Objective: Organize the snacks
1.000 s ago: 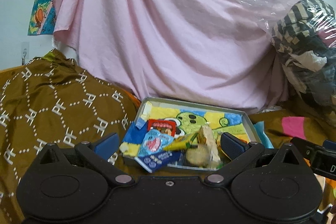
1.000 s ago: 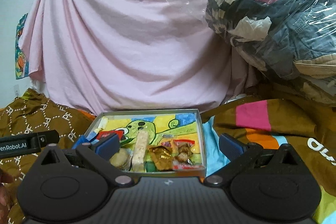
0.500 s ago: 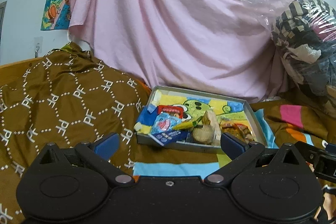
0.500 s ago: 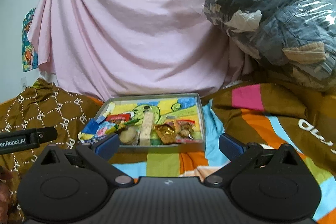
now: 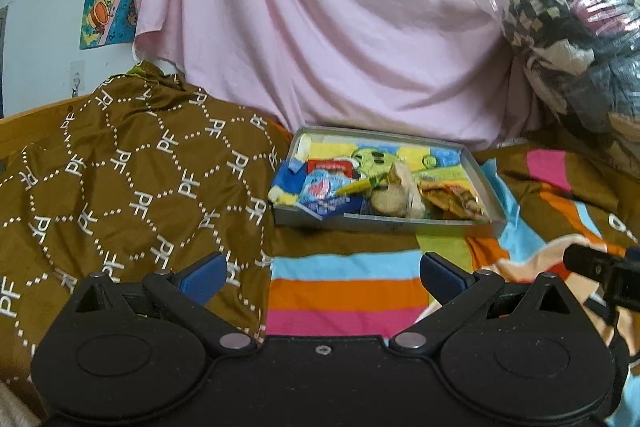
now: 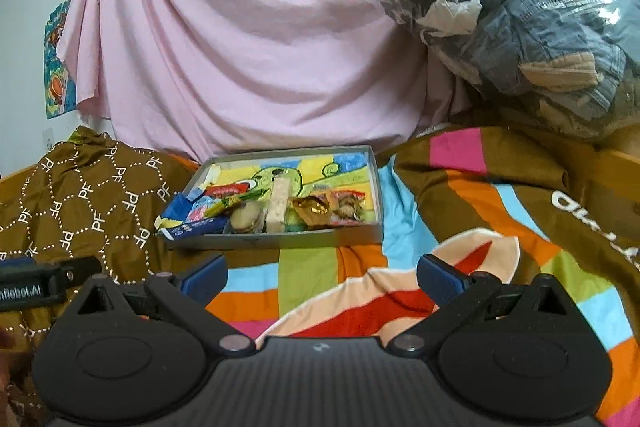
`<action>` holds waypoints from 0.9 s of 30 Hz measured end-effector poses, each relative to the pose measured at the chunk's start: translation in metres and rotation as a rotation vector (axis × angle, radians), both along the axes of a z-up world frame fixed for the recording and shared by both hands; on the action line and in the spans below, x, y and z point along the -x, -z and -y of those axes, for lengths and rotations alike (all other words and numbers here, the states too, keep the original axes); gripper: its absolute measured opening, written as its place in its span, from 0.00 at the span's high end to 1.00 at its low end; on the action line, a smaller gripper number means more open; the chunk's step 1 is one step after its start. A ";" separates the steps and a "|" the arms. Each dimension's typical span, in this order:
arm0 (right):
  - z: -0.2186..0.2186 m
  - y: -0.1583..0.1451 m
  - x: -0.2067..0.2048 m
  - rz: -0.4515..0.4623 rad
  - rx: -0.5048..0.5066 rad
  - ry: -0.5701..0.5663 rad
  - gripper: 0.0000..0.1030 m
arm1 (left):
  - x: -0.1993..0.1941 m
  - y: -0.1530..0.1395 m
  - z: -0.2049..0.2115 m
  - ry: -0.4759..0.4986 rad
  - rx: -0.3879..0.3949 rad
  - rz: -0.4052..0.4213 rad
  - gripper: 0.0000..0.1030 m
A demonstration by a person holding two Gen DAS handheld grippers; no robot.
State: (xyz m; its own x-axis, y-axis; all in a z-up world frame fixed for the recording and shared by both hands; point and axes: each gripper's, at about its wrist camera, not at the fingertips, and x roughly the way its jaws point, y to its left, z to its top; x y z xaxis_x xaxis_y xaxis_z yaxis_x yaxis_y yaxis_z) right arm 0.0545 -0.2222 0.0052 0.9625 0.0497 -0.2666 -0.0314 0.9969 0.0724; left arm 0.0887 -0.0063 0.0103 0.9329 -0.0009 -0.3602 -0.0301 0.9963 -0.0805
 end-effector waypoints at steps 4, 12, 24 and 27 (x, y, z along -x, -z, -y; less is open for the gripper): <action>-0.002 0.004 0.006 -0.021 -0.004 -0.006 0.00 | 0.010 0.005 0.001 0.006 -0.016 -0.023 0.01; -0.009 0.011 0.015 -0.064 0.011 -0.024 0.00 | 0.023 0.011 0.002 0.008 -0.040 -0.065 0.01; -0.018 0.020 0.016 -0.125 0.040 -0.048 0.00 | 0.030 0.016 0.002 0.001 -0.057 -0.095 0.01; -0.019 0.022 0.015 -0.139 0.044 -0.050 0.00 | 0.030 0.017 0.002 -0.001 -0.061 -0.101 0.01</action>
